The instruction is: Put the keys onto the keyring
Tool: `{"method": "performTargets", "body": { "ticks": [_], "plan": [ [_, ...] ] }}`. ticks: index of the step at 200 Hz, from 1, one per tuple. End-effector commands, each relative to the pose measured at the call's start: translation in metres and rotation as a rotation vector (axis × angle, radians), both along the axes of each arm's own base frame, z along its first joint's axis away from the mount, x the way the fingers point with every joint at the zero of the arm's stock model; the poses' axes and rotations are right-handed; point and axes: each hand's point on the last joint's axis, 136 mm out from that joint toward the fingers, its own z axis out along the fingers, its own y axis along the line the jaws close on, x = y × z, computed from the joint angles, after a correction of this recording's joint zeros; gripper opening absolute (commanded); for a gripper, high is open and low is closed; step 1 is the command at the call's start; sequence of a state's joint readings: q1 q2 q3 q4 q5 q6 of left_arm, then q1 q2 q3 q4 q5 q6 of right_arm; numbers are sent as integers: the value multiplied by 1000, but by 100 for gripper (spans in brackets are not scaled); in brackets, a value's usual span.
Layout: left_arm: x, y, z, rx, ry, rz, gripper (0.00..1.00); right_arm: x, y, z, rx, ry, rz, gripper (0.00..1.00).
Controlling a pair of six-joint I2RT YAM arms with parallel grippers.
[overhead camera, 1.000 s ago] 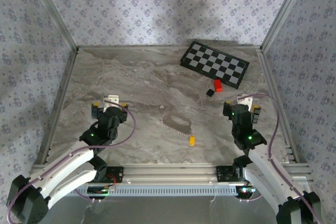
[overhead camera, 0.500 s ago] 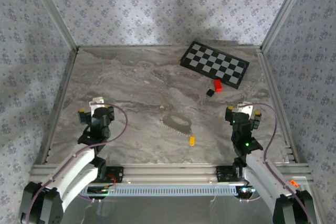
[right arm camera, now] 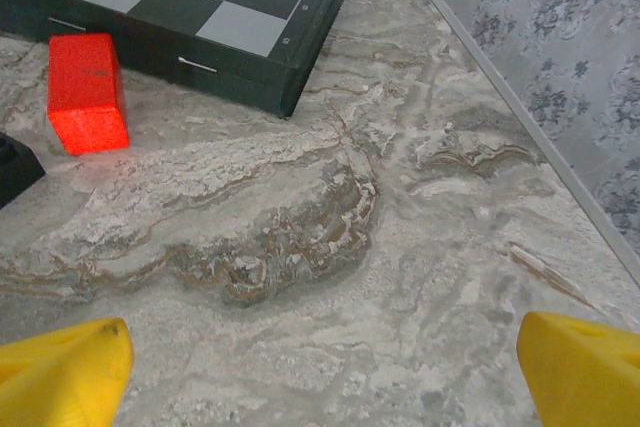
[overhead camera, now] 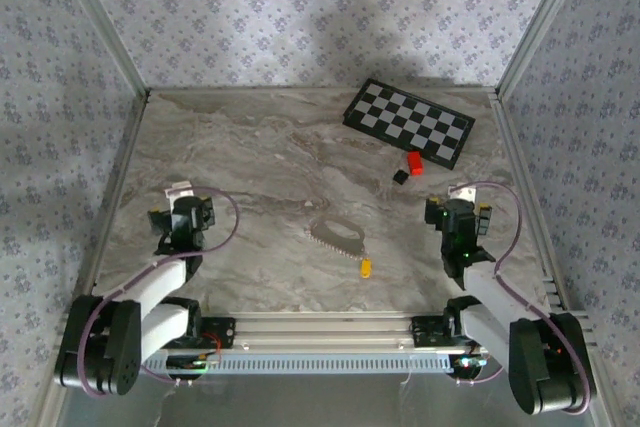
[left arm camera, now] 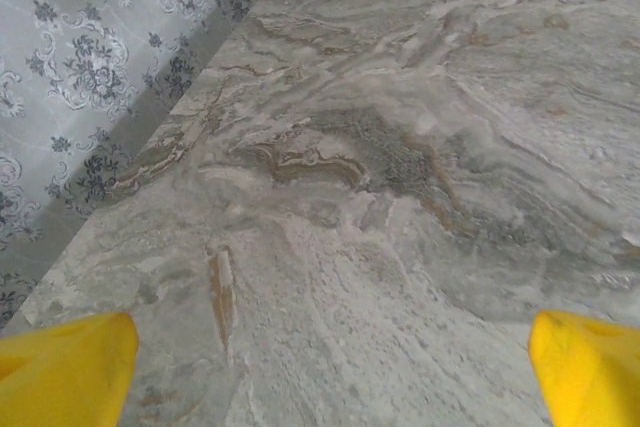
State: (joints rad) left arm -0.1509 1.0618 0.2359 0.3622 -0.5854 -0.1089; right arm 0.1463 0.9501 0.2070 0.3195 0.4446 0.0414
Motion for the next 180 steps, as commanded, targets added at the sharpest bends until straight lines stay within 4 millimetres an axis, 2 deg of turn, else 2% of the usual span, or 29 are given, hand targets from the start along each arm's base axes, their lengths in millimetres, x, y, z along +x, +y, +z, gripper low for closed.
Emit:
{"method": "performTargets", "body": {
  "ticks": [1, 61, 94, 110, 132, 155, 180],
  "plan": [
    [27, -3, 34, -50, -153, -17, 100, 16, 2, 17, 69, -73, 15, 100],
    [53, -2, 37, -67, -221, 23, 100, 35, -4, 18, 91, -110, 3, 100],
    [65, -2, 35, -34, -179, 16, 99, 46, -6, 24, 75, -169, 4, 100],
    [65, 2, 37, -4, -201, 33, 100, 51, -7, 26, 71, -190, 2, 100],
    [68, 7, 31, -4, -257, 36, 100, 59, -7, 26, 70, -203, 5, 100],
    [73, 4, 27, 3, -215, 21, 100, 65, -2, 23, 69, -207, 33, 100],
    [75, 0, 26, 13, -195, 5, 100, 69, -9, 14, 25, -228, 7, 99]
  ]
}}
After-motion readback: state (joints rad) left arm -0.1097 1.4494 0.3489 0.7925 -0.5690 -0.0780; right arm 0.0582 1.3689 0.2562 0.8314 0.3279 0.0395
